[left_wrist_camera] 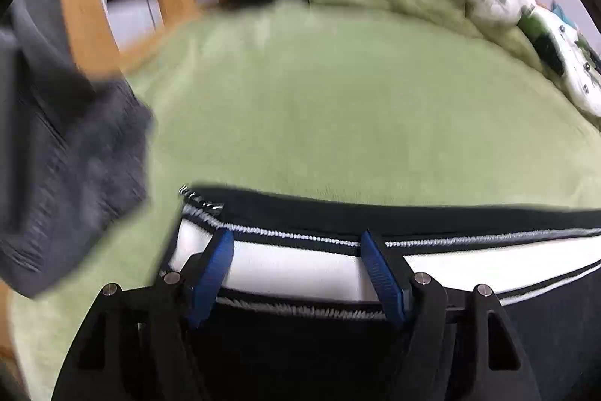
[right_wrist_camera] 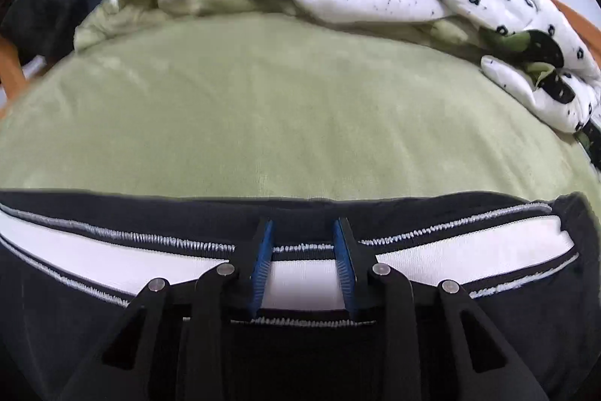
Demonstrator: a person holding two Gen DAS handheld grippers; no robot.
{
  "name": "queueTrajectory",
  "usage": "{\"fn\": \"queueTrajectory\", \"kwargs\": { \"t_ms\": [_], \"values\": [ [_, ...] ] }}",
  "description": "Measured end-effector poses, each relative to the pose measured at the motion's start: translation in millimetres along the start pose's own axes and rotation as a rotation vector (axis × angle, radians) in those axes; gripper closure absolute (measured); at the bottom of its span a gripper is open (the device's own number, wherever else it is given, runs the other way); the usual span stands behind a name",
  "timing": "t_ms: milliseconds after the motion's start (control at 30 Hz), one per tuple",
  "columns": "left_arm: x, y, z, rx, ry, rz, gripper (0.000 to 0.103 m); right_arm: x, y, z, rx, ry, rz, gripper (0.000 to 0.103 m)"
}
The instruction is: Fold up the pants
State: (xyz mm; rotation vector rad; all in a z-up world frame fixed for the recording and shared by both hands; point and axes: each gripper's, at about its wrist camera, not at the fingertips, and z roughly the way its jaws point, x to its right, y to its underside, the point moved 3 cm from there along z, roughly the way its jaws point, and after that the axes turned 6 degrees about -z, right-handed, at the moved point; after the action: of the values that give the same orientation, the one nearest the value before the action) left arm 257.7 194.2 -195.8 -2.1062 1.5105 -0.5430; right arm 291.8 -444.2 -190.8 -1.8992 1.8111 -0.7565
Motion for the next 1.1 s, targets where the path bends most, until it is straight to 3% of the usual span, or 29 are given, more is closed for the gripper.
{"fn": "queueTrajectory", "kwargs": {
  "t_ms": [100,233,300,433,567,667,767,833,933,1100],
  "values": [
    [-6,-3,-22,0.011,0.036,-0.032,0.036,-3,-3,-13,-0.010,0.022,0.018,0.071],
    [-18,12,-59,0.005,0.096,-0.061,0.036,-5,13,-53,-0.014,-0.003,0.087,0.064],
    [-25,31,-78,-0.006,0.141,-0.089,0.036,-6,22,-73,-0.005,-0.025,0.127,0.063],
    [-29,94,-123,-0.063,0.318,-0.135,0.036,-18,43,-119,0.045,0.014,0.141,0.062],
    [-40,152,-148,-0.073,0.387,-0.185,0.036,-36,56,-158,0.087,-0.019,0.152,0.057],
    [-62,179,-145,-0.058,0.392,-0.290,0.036,-49,63,-181,0.104,0.001,0.144,0.057],
    [-91,178,-129,-0.034,0.428,-0.434,0.045,-63,66,-196,0.085,-0.053,0.131,0.057],
    [-104,166,-121,-0.018,0.424,-0.485,0.045,-72,67,-208,0.081,-0.094,0.132,0.057],
    [-113,146,-106,0.014,0.342,-0.500,0.045,-83,65,-226,0.101,-0.115,0.123,0.057],
    [-119,114,-80,0.010,0.289,-0.535,0.046,-97,57,-249,0.124,-0.128,0.129,0.057]
  ]
}}
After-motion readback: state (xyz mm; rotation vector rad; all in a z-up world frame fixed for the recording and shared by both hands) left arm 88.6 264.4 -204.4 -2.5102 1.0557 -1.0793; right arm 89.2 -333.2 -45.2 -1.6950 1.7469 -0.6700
